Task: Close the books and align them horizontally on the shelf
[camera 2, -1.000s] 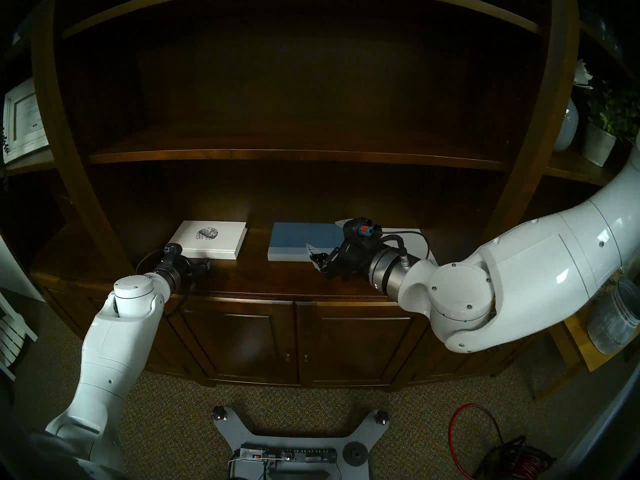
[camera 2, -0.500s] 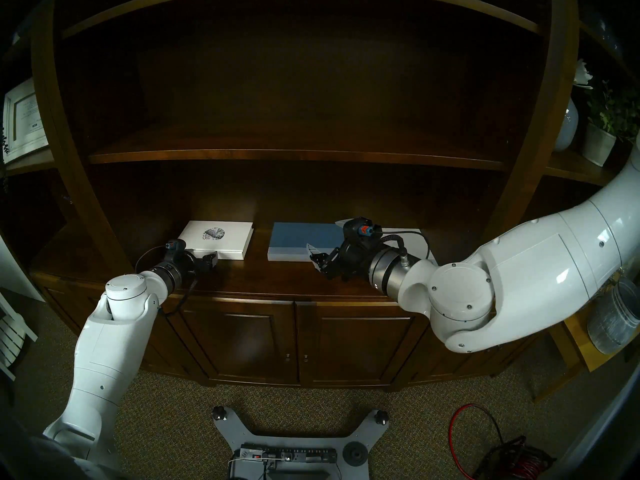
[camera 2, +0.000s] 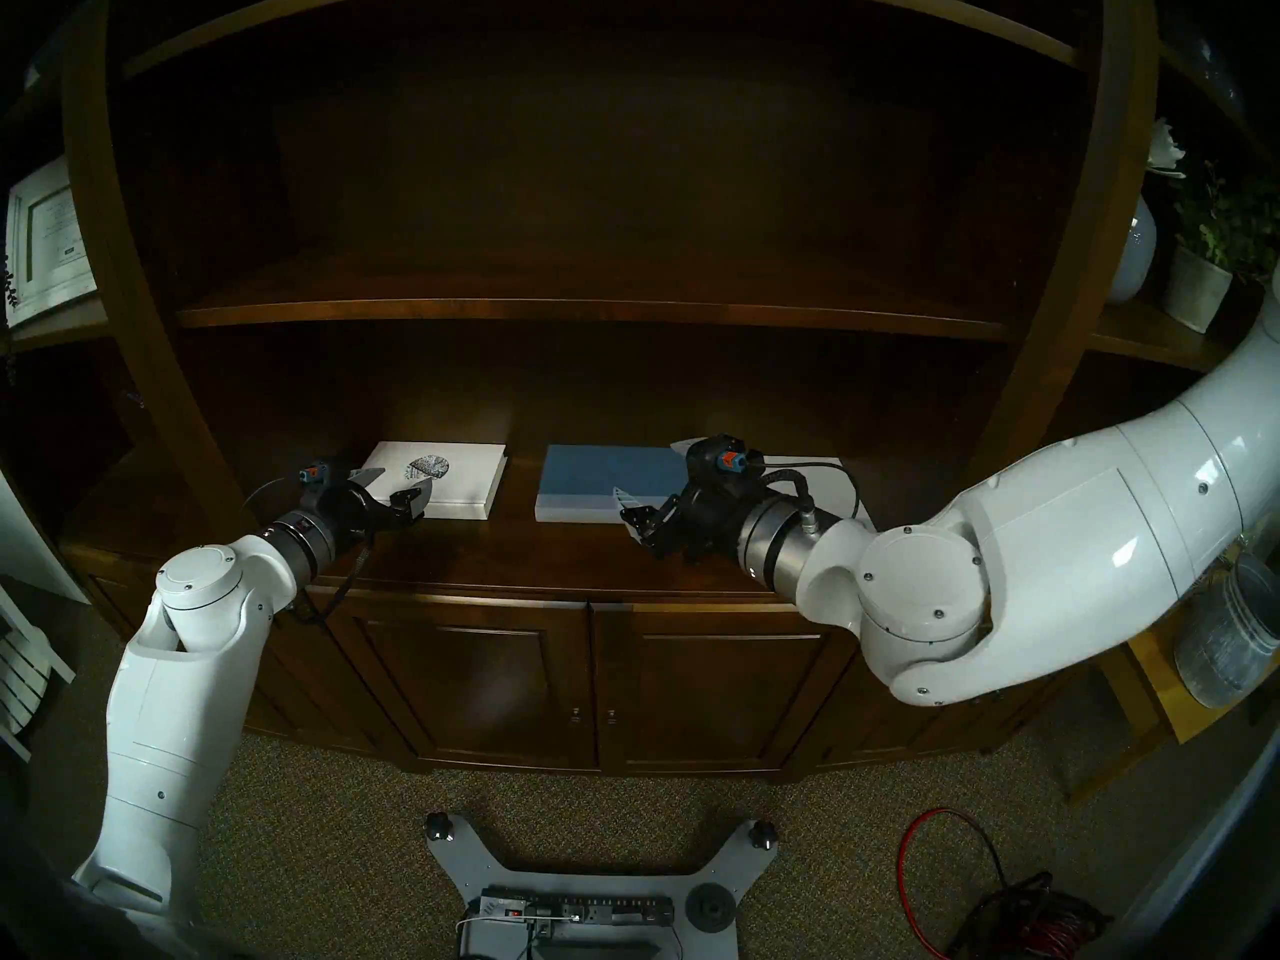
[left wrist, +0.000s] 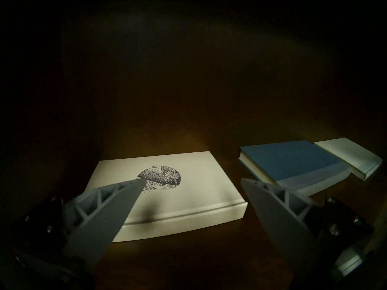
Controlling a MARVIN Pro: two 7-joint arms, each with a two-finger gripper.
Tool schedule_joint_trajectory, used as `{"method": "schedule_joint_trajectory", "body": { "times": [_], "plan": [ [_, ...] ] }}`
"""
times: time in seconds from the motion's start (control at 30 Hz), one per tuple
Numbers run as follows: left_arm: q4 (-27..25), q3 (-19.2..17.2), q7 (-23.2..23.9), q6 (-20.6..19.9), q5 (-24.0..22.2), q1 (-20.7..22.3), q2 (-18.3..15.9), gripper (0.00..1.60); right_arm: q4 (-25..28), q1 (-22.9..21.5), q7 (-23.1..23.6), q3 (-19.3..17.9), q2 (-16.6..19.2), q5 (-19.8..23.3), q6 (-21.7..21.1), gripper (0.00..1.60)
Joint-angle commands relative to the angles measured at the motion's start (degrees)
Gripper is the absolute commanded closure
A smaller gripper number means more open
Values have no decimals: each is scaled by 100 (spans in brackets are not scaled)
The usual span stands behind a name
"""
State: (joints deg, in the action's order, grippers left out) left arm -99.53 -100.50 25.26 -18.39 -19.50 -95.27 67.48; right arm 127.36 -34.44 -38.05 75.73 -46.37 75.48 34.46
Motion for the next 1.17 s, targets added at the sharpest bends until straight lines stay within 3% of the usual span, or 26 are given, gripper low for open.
{"method": "schedule_joint_trajectory", "body": {
  "times": [0.0, 0.23, 0.47, 0.6, 0.8, 1.13],
  "plan": [
    [-664, -350, 702, 374, -346, -652, -287, 0, -9, -108, -9, -91, 16, -27, 50, 0],
    [-1193, -847, 1461, 514, -507, -1257, -238, 0, -6, -116, -11, -94, 23, -34, 59, 0],
    [-1669, -1379, 1914, 634, -488, -1856, 80, 0, -3, -123, -13, -94, 32, -48, 72, 0],
    [-1940, -1544, 1703, 614, -481, -2173, 225, 0, -1, -126, -17, -92, 40, -66, 83, 0],
    [-1837, -1344, 1453, 371, -335, -1973, 292, 0, 0, -125, -24, -91, 47, -85, 91, 0],
    [-1853, -1327, 1394, 346, -332, -1980, 289, 0, 0, -122, -27, -93, 49, -90, 88, 0]
  ]
}}
